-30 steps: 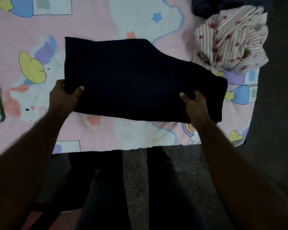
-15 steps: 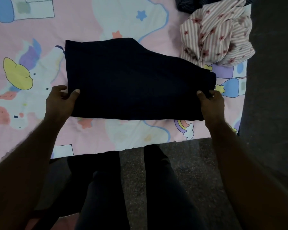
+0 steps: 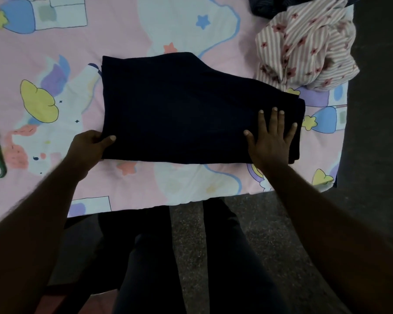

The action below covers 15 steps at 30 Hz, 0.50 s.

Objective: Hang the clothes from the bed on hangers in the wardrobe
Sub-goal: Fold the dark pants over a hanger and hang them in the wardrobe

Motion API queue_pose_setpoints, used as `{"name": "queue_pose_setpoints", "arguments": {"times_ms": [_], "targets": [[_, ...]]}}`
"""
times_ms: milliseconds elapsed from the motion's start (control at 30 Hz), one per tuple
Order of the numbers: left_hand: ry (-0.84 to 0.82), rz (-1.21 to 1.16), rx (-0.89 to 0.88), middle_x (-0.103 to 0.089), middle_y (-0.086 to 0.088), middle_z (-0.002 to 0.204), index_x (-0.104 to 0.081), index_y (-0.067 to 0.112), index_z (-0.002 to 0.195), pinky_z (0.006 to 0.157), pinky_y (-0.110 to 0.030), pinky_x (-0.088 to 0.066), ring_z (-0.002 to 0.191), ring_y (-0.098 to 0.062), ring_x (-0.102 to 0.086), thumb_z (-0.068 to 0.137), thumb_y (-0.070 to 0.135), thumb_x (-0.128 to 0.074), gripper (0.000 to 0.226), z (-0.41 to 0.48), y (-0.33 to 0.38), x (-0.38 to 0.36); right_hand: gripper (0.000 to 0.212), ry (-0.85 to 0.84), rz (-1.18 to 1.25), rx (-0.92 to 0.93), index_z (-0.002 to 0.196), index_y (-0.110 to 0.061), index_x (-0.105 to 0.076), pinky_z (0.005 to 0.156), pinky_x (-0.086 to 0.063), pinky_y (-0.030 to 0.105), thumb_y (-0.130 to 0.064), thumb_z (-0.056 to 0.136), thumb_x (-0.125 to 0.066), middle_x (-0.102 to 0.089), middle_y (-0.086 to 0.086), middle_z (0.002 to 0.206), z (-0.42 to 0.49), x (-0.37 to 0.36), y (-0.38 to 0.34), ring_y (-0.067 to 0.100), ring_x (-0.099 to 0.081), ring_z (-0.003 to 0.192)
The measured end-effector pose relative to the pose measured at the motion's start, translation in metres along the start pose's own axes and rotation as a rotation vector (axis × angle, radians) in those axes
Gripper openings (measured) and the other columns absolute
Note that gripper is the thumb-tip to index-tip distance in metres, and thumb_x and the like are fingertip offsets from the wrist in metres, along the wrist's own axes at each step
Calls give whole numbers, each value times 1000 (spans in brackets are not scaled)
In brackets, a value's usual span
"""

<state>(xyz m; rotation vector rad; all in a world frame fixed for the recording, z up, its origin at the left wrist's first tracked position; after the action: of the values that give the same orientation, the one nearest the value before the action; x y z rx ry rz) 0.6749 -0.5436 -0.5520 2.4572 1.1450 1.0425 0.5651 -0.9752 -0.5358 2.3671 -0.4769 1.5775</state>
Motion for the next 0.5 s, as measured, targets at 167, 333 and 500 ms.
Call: {"name": "queue_pose_setpoints", "arguments": {"times_ms": [167,333,500], "targets": [[62,-77,18,-69,-11,95,-66,11,98,82,-38,-52,92,-29,-66,87,44,-69,35,7,-4,-2,70,0,60,380,154,-19,-28,116,-6,59,-59,97,-31,-20,19,160,-9,-3,-116,36,-15,149],[86,-84,-70,-70,-9,101,-65,7,108,88,-39,-53,95,-26,-66,91,41,-63,38,29,21,4,69,-50,98,665,154,-20,-29,117,-17,57,-57,96,-32,-21,17,160,4,-9,-253,34,-19,148],[73,-115,-100,-64,0,83,-60,8,90,66,-30,-47,79,-19,-60,93,34,-62,26,44,18,2,67,-71,161,636,156,-20,-19,120,-2,50,-48,100,-42,-11,13,163,46,11,-317,27,-4,151]]}}
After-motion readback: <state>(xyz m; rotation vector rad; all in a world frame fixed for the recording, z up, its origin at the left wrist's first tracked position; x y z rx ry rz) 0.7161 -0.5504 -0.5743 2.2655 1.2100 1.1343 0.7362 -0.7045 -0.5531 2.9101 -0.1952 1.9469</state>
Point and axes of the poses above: each hand's wrist, its own z-axis towards the middle knuckle, its own x-axis out of the back of the hand, y = z × x, the point moved 7 cm from there along z, towards the middle knuckle
